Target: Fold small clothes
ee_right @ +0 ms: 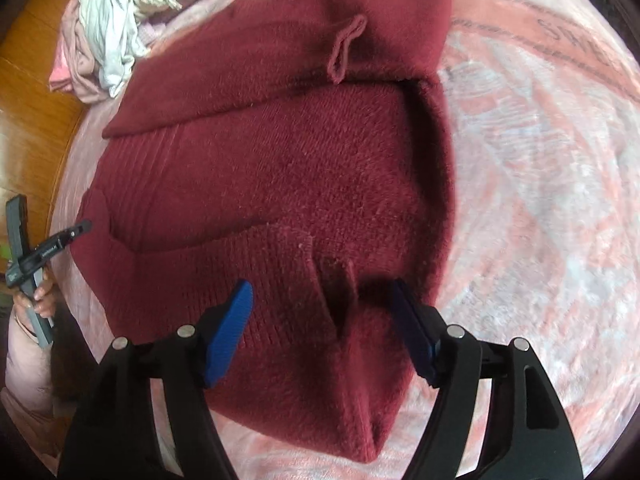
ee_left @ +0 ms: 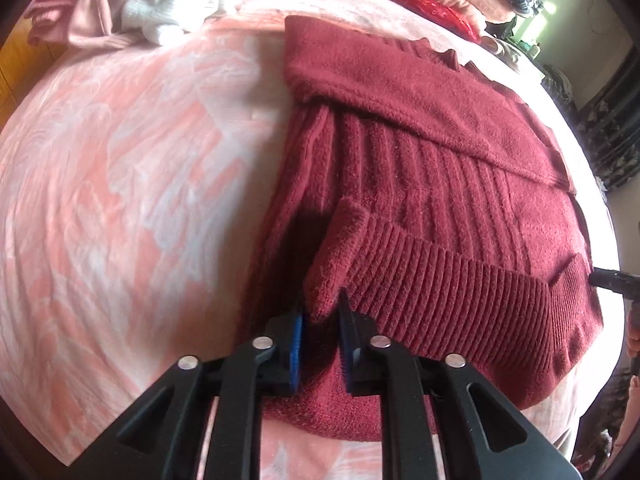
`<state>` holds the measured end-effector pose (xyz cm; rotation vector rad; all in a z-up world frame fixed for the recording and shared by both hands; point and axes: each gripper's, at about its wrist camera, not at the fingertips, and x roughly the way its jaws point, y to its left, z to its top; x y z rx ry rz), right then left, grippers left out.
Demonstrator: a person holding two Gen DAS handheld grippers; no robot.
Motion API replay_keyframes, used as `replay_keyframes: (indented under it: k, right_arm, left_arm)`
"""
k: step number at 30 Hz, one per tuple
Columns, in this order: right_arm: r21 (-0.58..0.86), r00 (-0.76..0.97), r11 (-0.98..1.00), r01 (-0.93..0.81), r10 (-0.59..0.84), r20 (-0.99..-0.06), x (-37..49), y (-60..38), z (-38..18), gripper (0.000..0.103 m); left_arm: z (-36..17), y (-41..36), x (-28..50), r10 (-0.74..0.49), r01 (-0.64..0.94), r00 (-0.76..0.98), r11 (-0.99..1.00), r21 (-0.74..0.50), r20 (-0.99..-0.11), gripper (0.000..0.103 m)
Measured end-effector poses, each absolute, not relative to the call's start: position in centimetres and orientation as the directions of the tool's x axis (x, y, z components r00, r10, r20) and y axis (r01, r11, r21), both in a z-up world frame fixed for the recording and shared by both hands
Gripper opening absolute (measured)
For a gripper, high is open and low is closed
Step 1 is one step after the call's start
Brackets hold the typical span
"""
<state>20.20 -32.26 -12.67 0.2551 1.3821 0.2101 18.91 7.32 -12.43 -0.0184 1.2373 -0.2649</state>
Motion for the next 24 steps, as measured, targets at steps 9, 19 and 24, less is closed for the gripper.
replay_keyframes:
  k: [9, 19, 24]
  right_arm:
    - [0.270, 0.201, 0.957, -0.104, 0.286, -0.937, 19.6, -30.3, -11.1, 0.006]
    - [0.438, 0.455, 0.899, 0.004, 0.388, -0.802, 18.5, -36.8, -5.0, 0.005]
    - [0.420, 0.331, 0.900, 0.121, 0.362, -0.871, 19.8, -38.0, -11.4, 0.005]
  left_arm:
    - [-12.7, 4.8, 20.3, -0.203, 0.233, 0.298, 0.963, -0.136, -0.933, 0.036]
    - [-8.2, 7.7, 20.8, -0.240, 0.121, 0.477, 0.971, -0.208, -0.845, 0.010]
    - [-12.6, 9.1, 22.7, -0.215, 0.030, 0.369, 0.975, -0.220, -0.904, 0.010]
